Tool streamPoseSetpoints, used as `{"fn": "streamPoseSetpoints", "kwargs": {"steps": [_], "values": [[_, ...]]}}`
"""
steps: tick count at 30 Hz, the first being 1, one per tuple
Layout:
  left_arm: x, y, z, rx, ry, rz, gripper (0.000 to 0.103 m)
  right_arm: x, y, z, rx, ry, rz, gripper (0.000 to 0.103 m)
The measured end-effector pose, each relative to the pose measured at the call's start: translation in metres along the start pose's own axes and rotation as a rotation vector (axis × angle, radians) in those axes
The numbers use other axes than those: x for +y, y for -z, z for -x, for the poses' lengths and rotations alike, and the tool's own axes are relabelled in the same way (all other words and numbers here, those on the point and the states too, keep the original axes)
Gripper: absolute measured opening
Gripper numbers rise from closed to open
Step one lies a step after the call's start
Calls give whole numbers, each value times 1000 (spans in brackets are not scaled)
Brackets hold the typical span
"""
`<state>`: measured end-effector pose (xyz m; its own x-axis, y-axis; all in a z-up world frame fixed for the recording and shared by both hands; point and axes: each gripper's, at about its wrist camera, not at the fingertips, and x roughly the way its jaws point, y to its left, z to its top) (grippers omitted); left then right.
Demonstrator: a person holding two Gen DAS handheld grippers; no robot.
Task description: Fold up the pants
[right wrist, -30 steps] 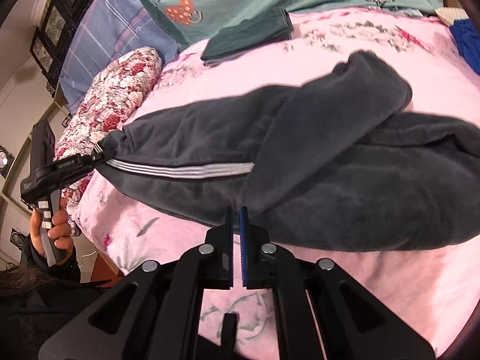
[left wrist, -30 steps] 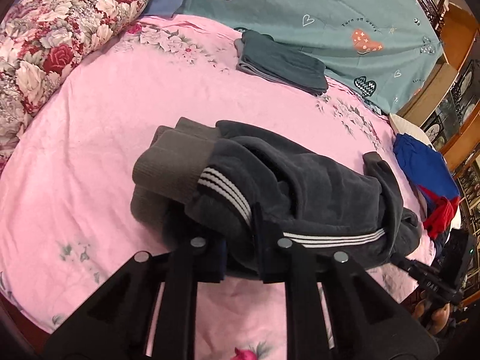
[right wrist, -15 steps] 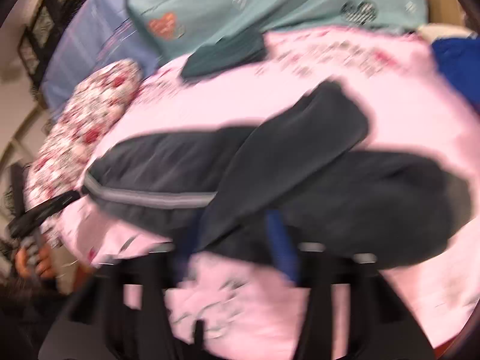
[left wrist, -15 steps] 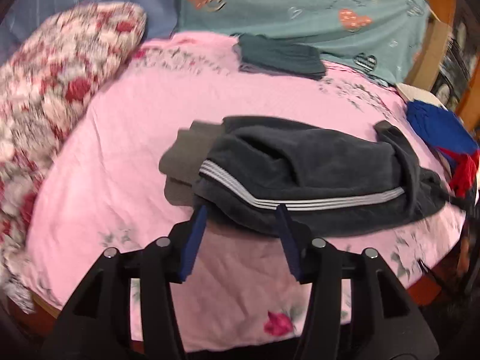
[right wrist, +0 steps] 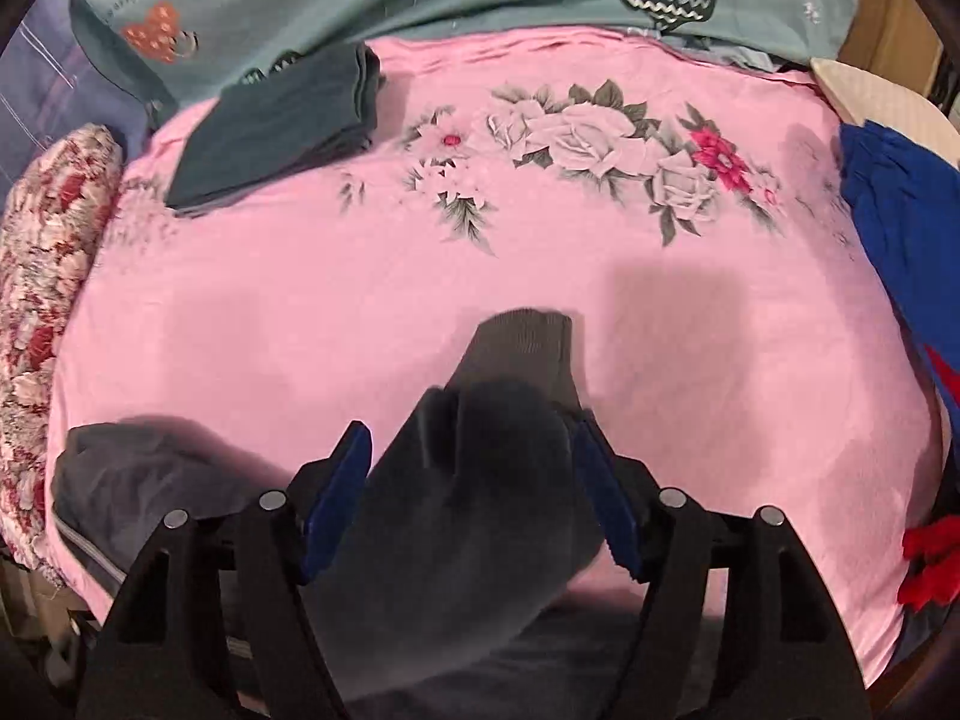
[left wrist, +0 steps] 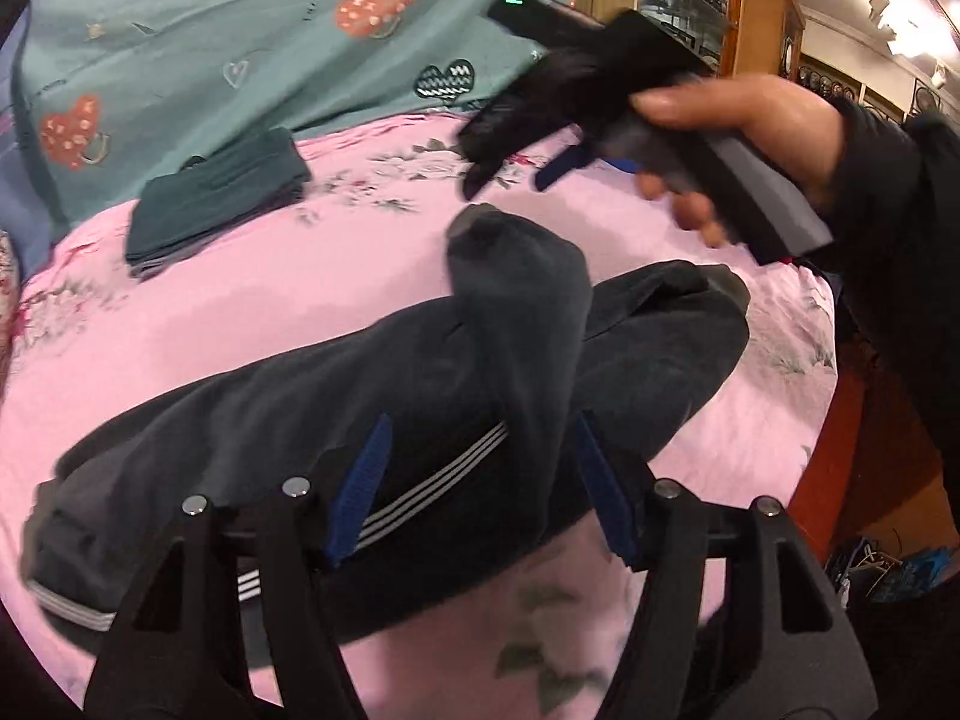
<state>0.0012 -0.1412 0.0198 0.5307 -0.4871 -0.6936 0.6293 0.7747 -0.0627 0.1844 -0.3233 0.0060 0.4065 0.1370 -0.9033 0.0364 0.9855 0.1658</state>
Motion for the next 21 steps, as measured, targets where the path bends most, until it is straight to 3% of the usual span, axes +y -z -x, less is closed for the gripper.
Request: {"fn": "streamPoseSetpoints", "kwargs": {"steps": [5,9,11,13,15,21], "values": [[-4,-1,-31,56,57,49,61,38,-18,-40,72,174,182,70],[-2,7,-55,138,112,93,45,52,-21,-76,170,290,279,70],[-3,10,-61,152,120,99,45,47,-18,-94,227,325,288,62],[-6,10,-62,143,137,98,45,40,-15,-99,236,307,281,51],[-9,10,-59,130,150,90,37,30,-14,-93,235,243,272,40],[-16,8,-54,117,162,81,36,-19,-6,-47,133,138,176,37]]}}
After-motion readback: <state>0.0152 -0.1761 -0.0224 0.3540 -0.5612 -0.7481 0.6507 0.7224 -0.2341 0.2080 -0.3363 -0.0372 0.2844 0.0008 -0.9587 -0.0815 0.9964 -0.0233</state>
